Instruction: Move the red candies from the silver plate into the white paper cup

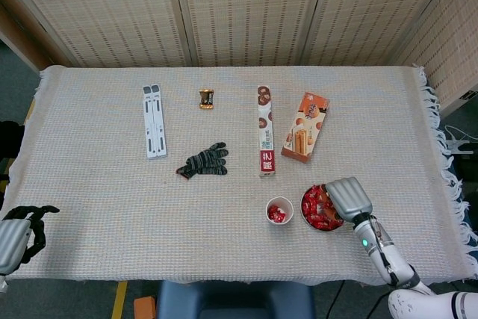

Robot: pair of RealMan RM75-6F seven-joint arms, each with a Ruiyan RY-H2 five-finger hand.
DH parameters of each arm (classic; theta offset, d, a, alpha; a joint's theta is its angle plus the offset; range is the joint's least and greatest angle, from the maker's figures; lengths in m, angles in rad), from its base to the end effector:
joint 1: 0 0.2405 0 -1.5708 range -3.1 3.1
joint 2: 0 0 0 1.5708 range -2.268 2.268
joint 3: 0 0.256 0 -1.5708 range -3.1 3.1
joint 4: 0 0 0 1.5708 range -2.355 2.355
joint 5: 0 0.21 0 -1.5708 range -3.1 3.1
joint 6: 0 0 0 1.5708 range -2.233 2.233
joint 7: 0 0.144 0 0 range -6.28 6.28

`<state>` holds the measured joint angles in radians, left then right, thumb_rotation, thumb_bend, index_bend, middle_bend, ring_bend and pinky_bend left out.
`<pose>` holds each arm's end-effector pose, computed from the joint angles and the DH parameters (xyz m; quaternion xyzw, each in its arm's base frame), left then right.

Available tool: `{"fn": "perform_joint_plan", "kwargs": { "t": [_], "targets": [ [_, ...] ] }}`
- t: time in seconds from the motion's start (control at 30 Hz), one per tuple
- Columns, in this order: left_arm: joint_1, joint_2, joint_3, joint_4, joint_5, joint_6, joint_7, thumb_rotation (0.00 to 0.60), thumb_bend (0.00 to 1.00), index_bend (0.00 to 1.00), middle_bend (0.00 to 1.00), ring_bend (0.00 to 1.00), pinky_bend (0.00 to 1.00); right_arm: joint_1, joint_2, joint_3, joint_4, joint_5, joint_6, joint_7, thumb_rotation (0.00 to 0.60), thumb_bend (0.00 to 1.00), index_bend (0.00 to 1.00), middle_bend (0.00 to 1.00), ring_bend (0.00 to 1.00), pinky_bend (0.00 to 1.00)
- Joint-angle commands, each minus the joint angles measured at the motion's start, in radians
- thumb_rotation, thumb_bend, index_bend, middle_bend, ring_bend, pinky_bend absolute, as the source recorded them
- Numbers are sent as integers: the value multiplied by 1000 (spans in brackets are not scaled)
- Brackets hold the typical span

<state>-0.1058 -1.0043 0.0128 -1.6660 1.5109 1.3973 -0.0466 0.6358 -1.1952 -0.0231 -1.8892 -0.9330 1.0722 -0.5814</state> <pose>-0.3147 0.1728 0.1710 -0.6277 -0.4180 -0.3454 0.5585 -0.2092 -0.2724 0.0582 0.7577 -0.3964 0.2213 0.4688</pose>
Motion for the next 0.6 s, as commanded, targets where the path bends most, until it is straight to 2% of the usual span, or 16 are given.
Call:
{"fn": "perform_joint_plan", "kwargs": {
  "t": [0.03, 0.33, 0.6],
  "targets": [
    [0, 0, 0, 0, -1, -1, 1, 600, 637, 307, 388, 274, 240, -4, 29, 17, -50, -30, 21, 4, 600, 302, 689, 770, 803, 1000],
    [-1, 0, 1, -3, -3, -5, 5, 600, 636, 307, 388, 274, 240, 36, 67, 57, -177, -42, 1, -22, 600, 310, 697, 770, 803, 1000],
    [0, 2, 1, -2, -3, -3, 2, 600, 636, 307, 388, 274, 240, 82, 26, 85, -197, -11, -25, -43, 600, 311, 698, 770, 803, 1000]
  ]
}}
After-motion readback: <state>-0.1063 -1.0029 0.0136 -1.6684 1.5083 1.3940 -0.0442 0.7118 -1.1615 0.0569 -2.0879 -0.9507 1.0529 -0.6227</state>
